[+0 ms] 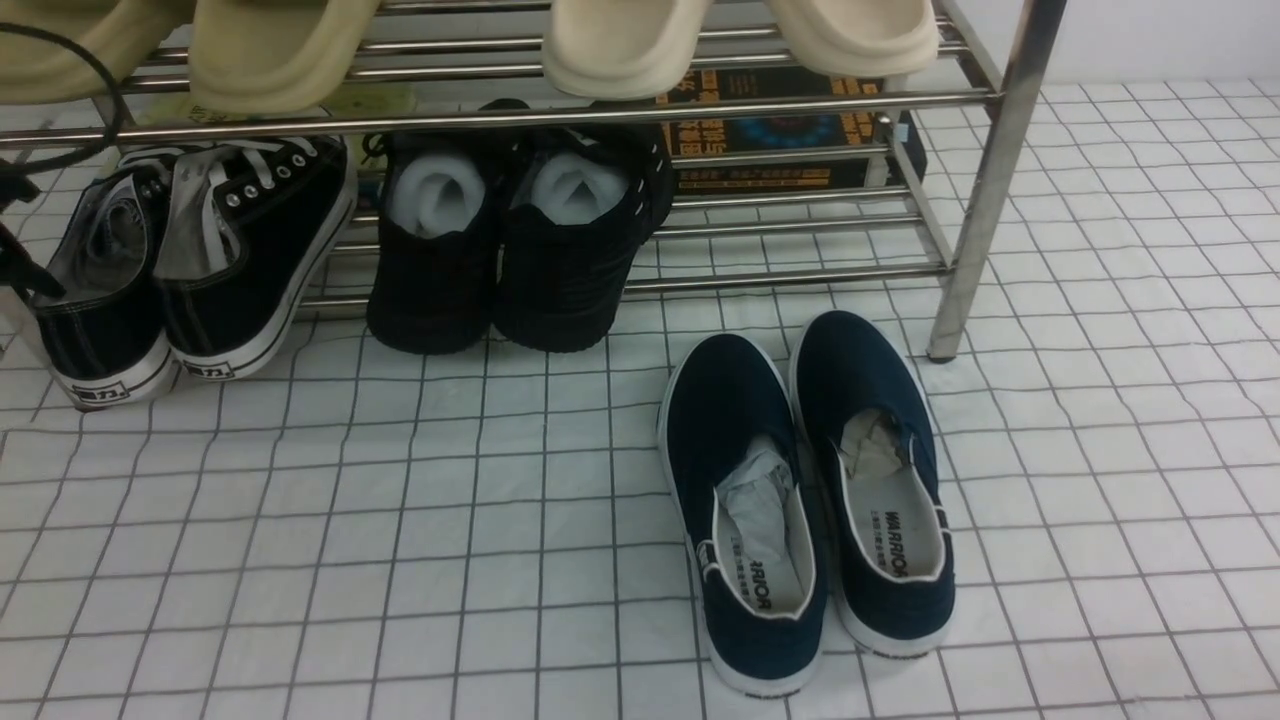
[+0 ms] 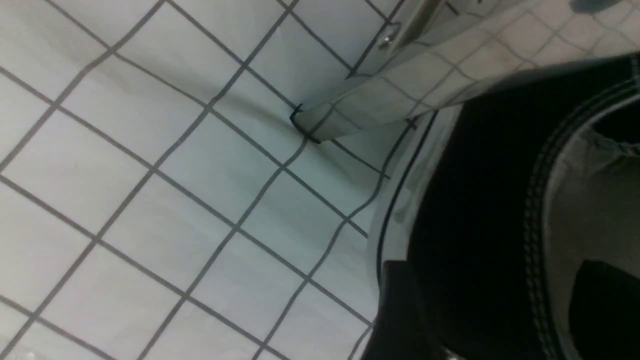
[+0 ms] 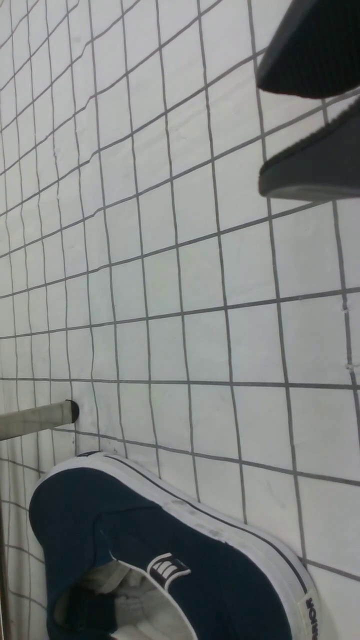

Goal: Take the shoes off the shelf with your hand from the white checkered tablecloth.
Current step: 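Grasp the leftmost shoe on the bottom shelf of the shoe rack with the left gripper, then set the held shoe down on the floor in front of the rack with the left gripper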

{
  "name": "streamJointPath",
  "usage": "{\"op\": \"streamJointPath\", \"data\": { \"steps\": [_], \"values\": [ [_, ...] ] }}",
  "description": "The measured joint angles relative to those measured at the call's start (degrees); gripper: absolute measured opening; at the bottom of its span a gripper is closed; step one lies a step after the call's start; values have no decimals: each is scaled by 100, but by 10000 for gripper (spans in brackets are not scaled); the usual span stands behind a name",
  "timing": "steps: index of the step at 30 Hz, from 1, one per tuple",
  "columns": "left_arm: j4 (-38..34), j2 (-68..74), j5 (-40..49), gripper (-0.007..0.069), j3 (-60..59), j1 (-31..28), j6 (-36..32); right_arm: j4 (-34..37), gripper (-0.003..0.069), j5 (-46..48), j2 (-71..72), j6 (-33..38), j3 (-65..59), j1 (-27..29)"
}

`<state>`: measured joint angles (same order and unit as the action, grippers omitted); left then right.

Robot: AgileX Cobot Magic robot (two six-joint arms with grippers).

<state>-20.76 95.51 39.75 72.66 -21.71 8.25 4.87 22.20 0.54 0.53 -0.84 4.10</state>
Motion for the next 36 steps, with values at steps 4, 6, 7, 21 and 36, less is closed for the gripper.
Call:
{"op": "streamJointPath", "data": {
  "steps": [4,6,7,21,36],
  "values": [
    [12,265,-184,485,0,0,0,0,239,0,0,0,0,0],
    [7,392,-264,485,4,0,0,0,239,0,0,0,0,0],
    [-9,436,-293,485,6,0,0,0,239,0,0,0,0,0],
    [-63,767,-269,52,11,0,-279,0,239,0,0,0,0,0],
    [1269,-647,1131,22,-41,0,-186,0,239,0,0,0,0,0]
  ]
}}
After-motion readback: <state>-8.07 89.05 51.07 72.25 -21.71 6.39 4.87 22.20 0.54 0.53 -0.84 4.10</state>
